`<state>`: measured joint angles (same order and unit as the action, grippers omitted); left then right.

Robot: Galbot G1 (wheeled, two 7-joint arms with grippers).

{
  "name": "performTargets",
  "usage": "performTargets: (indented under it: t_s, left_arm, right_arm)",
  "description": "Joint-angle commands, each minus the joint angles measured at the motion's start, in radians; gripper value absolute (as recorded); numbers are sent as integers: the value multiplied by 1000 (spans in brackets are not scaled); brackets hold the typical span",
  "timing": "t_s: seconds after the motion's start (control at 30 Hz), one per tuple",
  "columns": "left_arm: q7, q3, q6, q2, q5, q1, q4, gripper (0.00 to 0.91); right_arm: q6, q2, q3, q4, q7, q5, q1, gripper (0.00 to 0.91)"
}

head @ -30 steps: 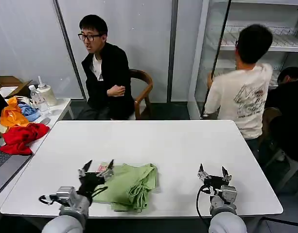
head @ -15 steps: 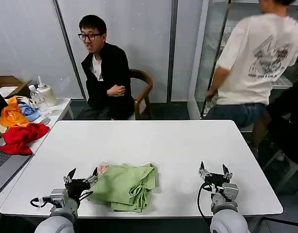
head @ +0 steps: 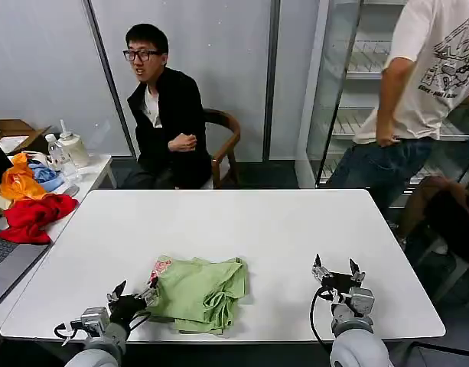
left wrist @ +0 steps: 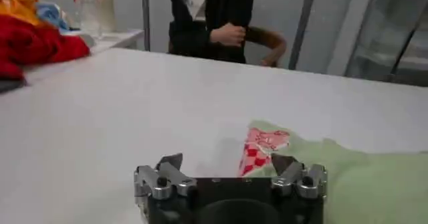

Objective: Fold and organize the clothes.

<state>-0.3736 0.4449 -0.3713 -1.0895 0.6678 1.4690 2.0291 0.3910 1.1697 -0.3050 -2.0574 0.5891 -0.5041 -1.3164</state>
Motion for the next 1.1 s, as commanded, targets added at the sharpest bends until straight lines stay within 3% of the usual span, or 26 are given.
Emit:
performTargets:
  t_s: [0.03,0.77,0.8,0.83,1.1]
  left_arm:
    - [5,-11,8,-13,58,-8,-32,907]
    - [8,-67,3,-46,29,2,-36,907]
    - [7,-66,3,-46,27,1,-43,685]
    - [7,-65,4,-47,27,0,-47,20]
    - [5,-63,1,-45,22,4,-43,10]
  right_arm:
    - [-1,0,-2,-2,0,1,-1,907]
    - [-5,8,3,0,0,7,-3,907]
    - [-5,7,2,0,0,7,-3,907]
    - [-5,6,2,0,0,7,-3,907]
    - [-7,7,3,1,1,7,-4,907]
